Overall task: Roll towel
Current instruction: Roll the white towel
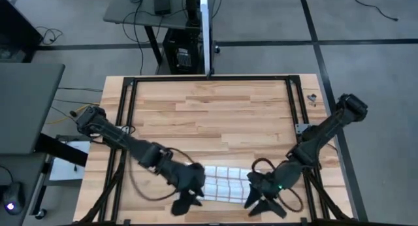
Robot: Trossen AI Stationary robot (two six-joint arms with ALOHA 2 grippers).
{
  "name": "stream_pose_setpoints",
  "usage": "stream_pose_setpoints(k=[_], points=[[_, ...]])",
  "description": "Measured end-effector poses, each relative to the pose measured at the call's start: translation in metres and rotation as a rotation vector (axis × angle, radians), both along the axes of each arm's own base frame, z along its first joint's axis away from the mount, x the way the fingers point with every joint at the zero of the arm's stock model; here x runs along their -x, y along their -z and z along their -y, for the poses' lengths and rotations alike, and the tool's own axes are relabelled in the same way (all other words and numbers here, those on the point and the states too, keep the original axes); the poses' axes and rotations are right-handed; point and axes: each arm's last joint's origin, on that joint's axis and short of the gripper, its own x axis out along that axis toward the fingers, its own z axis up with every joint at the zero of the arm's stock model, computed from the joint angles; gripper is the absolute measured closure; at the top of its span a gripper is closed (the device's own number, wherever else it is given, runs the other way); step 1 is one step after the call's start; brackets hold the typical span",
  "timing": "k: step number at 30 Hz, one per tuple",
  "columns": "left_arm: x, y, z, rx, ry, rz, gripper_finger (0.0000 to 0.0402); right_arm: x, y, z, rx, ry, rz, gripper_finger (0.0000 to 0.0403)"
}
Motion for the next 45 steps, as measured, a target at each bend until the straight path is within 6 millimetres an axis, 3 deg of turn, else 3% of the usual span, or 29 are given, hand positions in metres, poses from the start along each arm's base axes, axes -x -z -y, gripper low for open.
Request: stream_pose_setpoints(k=[5, 8, 14, 22, 25, 28, 38, 45], points=[[0.028, -0.016, 0.028, -0.34, -0.074, -0.068, 0.0244, 0.009, -0.012, -0.018, 0.228, 0.059, -0.112, 0.0224], [0.037, -0.01, 0.048, -0.401, -0.085, -0.098, 0.0243, 0.015, -0.012, -0.033, 0.367, 0.114, -0.138, 0.0222], [0.038, 0.042, 0.085, -0.548, -0.073, -0.207, 0.0243, 0.022, 0.018, -0.066, 0.584, 0.273, -0.185, 0.0222], [0.016, 0.127, 0.11, -0.821, -0.066, -0.297, 0.0243, 0.014, 0.101, -0.099, 0.822, 0.27, -0.292, 0.0221], [0.01, 0.159, 0.115, -0.869, -0.062, -0.346, 0.0243, 0.009, 0.127, -0.104, 0.857, 0.299, -0.338, 0.0217], [0.007, 0.177, 0.118, -0.872, -0.083, -0.383, 0.0243, 0.005, 0.143, -0.105, 0.869, 0.326, -0.37, 0.0211], [0.006, 0.192, 0.117, -0.883, -0.184, -0.37, 0.0243, 0.006, 0.159, -0.102, 0.925, 0.329, -0.391, 0.0177], [0.006, 0.208, 0.109, -0.93, -0.225, -0.342, 0.0243, 0.013, 0.17, -0.093, 1.024, 0.295, -0.415, 0.0175]])
